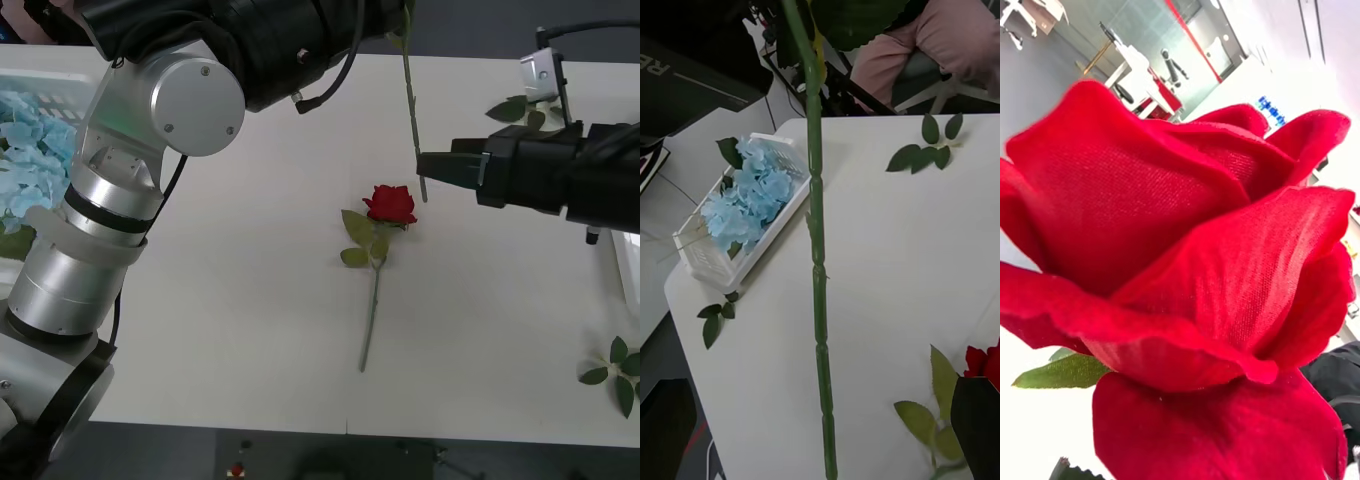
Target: Put the red flowers into the right box and the blue flowers into the left box
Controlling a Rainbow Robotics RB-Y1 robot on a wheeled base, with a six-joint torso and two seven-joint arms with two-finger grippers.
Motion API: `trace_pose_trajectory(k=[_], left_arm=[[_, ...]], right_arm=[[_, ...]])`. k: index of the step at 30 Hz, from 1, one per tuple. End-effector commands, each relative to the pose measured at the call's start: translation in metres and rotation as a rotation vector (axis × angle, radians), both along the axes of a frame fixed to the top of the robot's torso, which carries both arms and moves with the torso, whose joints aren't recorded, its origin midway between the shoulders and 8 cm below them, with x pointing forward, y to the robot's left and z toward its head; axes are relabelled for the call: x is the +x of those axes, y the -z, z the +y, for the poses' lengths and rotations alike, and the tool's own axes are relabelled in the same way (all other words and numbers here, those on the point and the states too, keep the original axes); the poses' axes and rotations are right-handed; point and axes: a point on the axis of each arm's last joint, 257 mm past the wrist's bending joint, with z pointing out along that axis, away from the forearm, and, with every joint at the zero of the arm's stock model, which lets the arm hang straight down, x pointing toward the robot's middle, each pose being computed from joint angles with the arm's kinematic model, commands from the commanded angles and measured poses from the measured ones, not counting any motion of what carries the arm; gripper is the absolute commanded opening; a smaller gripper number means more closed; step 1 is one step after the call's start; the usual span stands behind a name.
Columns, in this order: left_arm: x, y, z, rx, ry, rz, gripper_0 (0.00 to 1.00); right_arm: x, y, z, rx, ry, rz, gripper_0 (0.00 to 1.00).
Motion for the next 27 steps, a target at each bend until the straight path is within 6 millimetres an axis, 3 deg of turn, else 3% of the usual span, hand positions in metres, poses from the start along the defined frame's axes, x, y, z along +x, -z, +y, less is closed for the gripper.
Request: trace_pose_trajectory(k=[1,10,18,21,27], left_arm=[[-0.011,-0.021,-0.010,-0.056,0.032,0.000,0.00],[-0.010,-0.022,-0.010,-0.059,0.029,0.000,0.00],[-0.010,-0.022,-0.010,-0.055,0.024,-0.005,0.00],[-0.009,-0.022,-0.009,-0.054,0.022,-0.007,0.00],[-0.009,-0.022,-0.009,-0.051,0.018,-0.010,0.00]], right_arm=[[0.006,-0.014,0.026,0.059,-0.023,-0.048,1.00],[0.010,-0.022,0.050,0.115,-0.035,-0.083,1.00],[0.021,-0.026,0.064,0.140,-0.026,-0.112,0.90],[0.027,-0.023,0.069,0.137,-0.019,-0.121,0.80],[0.033,-0.024,0.074,0.144,-0.017,-0.121,0.39]])
